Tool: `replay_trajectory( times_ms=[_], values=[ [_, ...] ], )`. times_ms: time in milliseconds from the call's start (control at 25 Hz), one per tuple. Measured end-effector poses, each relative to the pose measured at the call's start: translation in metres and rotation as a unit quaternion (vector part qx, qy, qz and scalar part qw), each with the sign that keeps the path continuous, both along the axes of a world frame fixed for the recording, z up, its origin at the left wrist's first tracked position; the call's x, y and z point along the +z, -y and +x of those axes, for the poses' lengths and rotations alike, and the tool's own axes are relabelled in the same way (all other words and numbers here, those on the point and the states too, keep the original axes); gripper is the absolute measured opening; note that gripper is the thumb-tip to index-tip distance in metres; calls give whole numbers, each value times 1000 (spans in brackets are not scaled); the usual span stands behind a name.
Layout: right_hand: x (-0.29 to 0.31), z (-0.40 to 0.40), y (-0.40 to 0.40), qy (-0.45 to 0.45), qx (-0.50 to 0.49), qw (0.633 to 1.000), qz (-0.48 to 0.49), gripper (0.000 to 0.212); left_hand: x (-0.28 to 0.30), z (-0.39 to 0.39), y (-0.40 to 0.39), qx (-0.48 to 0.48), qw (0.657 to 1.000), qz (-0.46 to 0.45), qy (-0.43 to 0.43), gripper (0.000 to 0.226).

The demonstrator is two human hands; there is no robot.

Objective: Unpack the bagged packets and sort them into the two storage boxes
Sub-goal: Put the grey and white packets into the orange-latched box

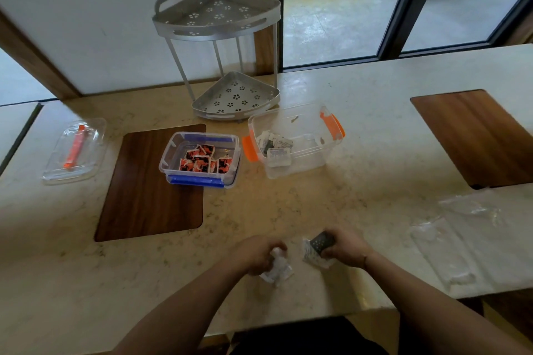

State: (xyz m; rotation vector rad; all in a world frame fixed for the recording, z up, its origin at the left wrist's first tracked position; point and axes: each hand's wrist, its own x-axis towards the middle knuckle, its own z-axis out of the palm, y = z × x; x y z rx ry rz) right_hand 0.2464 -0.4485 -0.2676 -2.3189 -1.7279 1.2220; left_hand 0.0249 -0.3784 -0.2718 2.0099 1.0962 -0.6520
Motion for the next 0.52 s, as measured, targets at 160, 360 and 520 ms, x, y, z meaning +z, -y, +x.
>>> replay_trajectory(
  times_ms=[160,360,520],
  values=[
    [-1,5,12,3,-12,1000,7,22,-5,0,5,-102,990,96,-10,49],
    [-4,3,11,-10,-32,999,6,22,-8,-1,8,-145,977,159,-7,33],
    [-4,0,3,-9,-29,1000,-1,29,-2,-6,6,-125,977,173,29,27]
  ],
)
